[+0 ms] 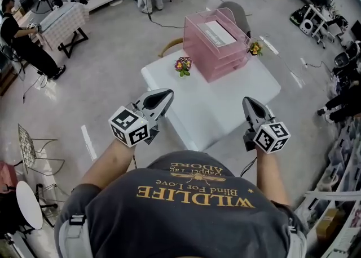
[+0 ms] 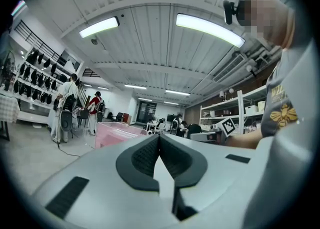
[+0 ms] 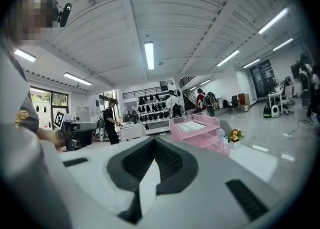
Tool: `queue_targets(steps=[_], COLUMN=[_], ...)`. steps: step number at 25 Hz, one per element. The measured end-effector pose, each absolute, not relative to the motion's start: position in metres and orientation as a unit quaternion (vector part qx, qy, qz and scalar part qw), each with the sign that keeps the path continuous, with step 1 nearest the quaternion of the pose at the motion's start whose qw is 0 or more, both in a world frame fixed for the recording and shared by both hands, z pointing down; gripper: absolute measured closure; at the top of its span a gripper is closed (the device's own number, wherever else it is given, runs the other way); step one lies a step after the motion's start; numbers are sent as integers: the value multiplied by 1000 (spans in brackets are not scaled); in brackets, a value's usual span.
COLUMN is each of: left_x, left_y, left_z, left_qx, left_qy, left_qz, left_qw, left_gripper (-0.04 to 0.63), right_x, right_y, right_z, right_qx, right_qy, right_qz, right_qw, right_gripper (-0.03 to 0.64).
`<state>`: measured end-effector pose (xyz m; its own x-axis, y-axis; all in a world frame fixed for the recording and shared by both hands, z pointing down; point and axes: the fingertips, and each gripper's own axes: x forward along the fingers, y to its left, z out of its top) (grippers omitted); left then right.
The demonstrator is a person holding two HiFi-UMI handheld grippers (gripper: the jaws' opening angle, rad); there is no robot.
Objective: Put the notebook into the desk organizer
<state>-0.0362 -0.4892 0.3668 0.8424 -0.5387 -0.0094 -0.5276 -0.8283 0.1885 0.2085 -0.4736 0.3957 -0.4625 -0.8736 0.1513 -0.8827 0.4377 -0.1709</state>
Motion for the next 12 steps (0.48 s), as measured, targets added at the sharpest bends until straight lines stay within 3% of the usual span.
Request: queue_targets(steps=[12], left_x=[-47], left_y=[-485], left_z=[366], left_qx=[958], left_qy=[-275], left_qz=[-27], left_qw=[80], left_gripper=[598], right_x=[195], right_y=[-472], right_z=[390], right_qx=[517], right_qy=[-849], right_qz=[101], right_qw=[32], right_gripper=[618])
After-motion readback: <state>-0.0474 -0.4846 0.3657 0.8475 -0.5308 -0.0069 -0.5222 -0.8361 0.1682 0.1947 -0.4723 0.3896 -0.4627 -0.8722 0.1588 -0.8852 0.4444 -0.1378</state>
